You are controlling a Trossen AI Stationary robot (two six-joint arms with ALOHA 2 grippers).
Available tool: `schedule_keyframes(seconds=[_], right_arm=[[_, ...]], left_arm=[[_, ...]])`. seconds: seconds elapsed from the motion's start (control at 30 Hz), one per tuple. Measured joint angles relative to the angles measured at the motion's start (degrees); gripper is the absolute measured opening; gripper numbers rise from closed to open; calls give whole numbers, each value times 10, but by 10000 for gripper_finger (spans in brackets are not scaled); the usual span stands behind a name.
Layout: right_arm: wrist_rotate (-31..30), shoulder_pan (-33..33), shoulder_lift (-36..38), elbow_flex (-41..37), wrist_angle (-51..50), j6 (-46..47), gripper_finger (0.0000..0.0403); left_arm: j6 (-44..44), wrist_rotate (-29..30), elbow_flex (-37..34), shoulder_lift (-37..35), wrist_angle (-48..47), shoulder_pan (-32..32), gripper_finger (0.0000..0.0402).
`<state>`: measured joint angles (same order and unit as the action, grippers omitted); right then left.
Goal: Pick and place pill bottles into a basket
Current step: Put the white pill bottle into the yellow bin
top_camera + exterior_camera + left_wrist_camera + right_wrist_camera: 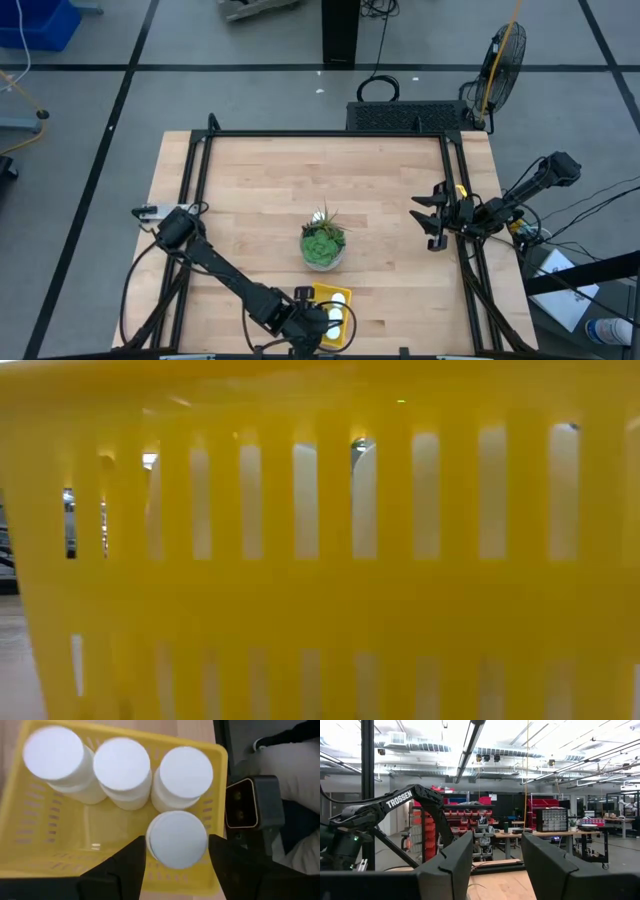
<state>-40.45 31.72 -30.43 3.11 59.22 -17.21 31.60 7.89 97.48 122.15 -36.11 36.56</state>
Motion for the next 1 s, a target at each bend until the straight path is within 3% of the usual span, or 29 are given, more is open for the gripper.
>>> schedule_keyframes(seconds=[0.3, 0.57, 0.77, 1.0], right_arm=[[0, 0, 0, 0, 0, 0, 162], [0, 0, 0, 0, 0, 0, 160], [0, 0, 0, 0, 0, 0, 161], [0, 0, 0, 0, 0, 0, 162]], left_arm=[[-51, 65, 107, 0, -131, 0, 208], [-146, 194, 275, -2, -315, -25, 200], [-231, 118, 377, -4, -343, -115, 191], [-333, 90, 366, -62, -346, -255, 202]])
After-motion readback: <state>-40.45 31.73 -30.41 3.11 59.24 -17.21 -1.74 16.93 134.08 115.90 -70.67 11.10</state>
